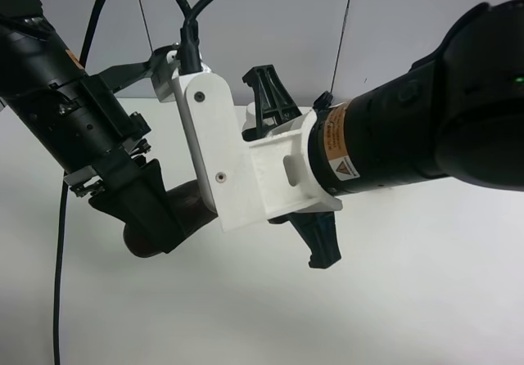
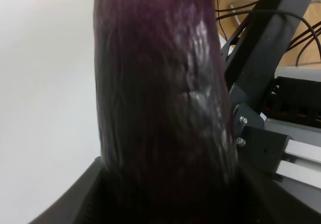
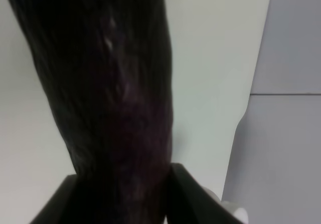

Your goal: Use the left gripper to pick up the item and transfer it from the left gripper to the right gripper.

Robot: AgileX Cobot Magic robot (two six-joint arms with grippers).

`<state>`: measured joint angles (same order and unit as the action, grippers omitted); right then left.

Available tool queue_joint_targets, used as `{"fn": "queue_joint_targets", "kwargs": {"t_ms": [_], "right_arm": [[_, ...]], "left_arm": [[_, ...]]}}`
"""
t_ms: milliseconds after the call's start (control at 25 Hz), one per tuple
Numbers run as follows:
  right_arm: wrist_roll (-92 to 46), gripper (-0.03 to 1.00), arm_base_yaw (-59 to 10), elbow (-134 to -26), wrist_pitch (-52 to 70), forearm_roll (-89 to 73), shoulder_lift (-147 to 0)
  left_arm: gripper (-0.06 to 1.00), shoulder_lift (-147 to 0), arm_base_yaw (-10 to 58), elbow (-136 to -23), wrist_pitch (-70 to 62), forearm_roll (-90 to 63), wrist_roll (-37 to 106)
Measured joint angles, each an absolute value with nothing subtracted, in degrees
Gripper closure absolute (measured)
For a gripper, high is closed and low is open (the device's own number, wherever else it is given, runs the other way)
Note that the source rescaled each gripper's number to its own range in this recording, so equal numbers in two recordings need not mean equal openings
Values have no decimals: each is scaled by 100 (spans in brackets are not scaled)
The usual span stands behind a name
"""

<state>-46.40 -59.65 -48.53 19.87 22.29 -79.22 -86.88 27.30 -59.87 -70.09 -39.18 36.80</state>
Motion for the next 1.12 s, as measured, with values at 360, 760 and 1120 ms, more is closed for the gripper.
{"fn": "queue_joint_targets", "kwargs": {"t_ms": [360, 760, 1120], "right_arm": [[-4640, 96, -5965, -4853, 1987, 2224, -7929], [-4666, 96, -5965, -4853, 1992, 2224, -7930], [-4666, 96, -5965, -4853, 1997, 2224, -7935]], "left_arm": [[23, -8688, 2730, -5987, -6964, -3879, 3589], [-4, -8570, 2730, -6391, -6928, -3581, 3389], [-4, -7763, 2730, -6965, -6934, -2587, 3145]]}}
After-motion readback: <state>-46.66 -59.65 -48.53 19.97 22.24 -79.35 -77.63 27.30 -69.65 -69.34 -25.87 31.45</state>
